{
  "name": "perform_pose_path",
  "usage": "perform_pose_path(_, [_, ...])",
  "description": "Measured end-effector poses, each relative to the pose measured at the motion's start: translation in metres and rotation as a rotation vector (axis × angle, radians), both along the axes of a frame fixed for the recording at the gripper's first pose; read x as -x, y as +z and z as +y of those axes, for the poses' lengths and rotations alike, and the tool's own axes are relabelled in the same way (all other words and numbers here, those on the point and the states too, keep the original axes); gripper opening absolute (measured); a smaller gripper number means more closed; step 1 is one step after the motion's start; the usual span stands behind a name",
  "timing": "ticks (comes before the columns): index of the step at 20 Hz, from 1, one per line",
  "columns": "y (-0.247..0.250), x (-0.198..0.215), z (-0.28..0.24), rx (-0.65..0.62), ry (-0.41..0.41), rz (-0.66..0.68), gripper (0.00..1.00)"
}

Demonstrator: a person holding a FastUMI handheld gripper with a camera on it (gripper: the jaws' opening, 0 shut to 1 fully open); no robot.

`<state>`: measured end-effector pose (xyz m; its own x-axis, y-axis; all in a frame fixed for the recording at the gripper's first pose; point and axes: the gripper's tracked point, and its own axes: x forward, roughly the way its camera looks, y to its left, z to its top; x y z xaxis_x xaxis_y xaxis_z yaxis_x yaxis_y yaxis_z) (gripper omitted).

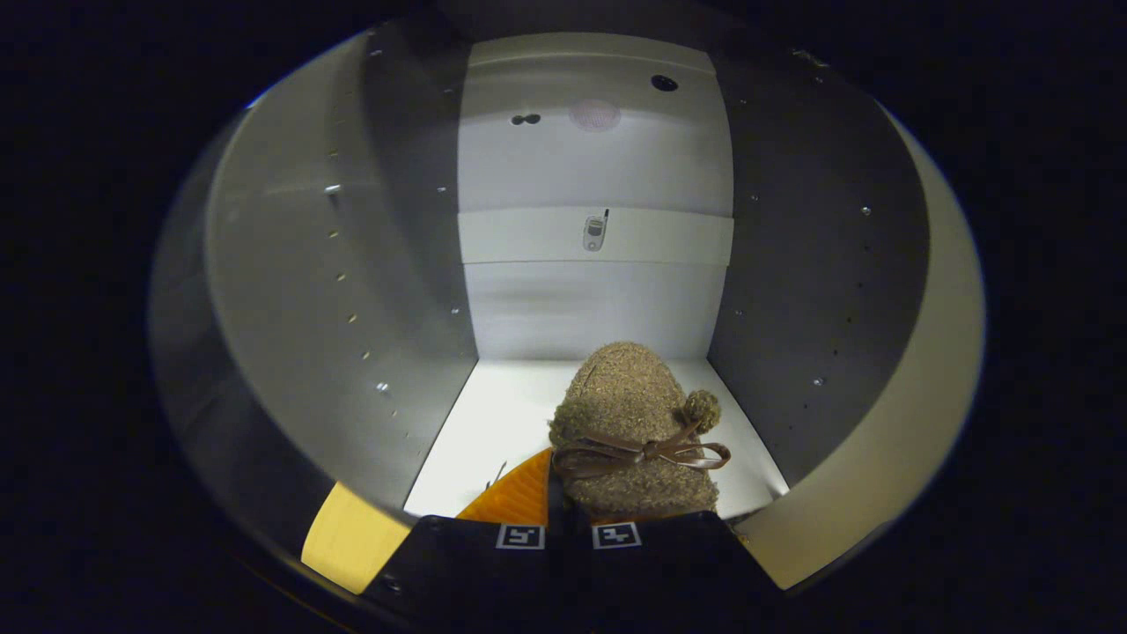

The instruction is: Open the shoe cabinet door, grab the shoes and put them into the shoe cabinet, then close the shoe cabinet door.

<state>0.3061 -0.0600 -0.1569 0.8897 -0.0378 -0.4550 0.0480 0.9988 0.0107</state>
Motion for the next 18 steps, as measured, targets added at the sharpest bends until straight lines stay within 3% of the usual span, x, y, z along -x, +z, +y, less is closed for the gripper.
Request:
perform_pose_path(6, [-0.033, -0.067, -0.010, -0.033, -0.036, 0.068, 0.05])
perform_pose_path(15, [-0.067, -0.108, -0.016, -0.007, -0.040, 0.131, 0.05])
perform_pose_path(16, [-0.069, -0.109, -0.015, -0.007, -0.033, 0.136, 0.06])
perform_pose_path(18, [-0.069, -0.107, -0.014, 0.013, -0.025, 0.132, 0.17])
